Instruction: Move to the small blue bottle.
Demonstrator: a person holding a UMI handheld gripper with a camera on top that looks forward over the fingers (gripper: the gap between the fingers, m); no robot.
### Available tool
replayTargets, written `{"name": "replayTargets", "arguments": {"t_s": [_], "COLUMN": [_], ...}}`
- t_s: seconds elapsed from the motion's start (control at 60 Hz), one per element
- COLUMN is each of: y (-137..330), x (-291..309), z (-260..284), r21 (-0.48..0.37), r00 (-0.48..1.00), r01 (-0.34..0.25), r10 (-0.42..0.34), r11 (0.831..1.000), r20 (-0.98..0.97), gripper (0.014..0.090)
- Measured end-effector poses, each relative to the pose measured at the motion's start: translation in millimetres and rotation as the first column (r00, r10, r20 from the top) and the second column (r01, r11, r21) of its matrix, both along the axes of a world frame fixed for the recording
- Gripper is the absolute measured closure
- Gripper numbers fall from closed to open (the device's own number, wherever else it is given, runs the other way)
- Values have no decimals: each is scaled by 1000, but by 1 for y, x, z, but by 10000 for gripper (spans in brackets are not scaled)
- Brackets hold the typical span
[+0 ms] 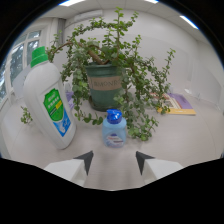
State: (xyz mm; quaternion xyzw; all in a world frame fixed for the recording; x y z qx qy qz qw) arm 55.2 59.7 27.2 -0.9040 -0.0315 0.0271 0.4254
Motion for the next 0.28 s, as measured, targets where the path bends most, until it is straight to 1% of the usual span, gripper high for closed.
{"name": "replayTargets", "arguments": {"t_s": [0.283], "y": [3], "x": [3], "z": [1], "r21": [4], "r00": [1000], "r01": [12], "r10": [-12], "r11": [1000], "r20": [-9], "gripper": [200]}}
